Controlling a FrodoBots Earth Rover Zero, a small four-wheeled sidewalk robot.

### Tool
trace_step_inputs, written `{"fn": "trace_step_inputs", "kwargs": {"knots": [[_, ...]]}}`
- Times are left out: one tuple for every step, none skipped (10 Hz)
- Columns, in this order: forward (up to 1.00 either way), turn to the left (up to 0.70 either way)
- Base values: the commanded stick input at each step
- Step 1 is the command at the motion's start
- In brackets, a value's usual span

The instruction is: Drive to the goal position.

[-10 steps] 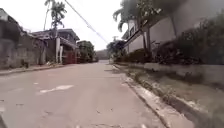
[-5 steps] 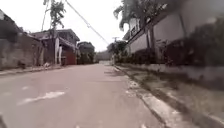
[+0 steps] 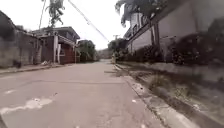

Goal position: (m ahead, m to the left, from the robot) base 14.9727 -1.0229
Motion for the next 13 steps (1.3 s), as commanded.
{"fn": "trace_step_inputs", "kwargs": {"knots": [[1.00, 0.00], [1.00, 0.00], [1.00, 0.00], [1.00, -0.09], [1.00, -0.27], [1.00, -0.22], [1.00, 0.00], [1.00, 0.00], [1.00, 0.05], [1.00, 0.22], [1.00, 0.39], [1.00, 0.25], [1.00, 0.01]]}}
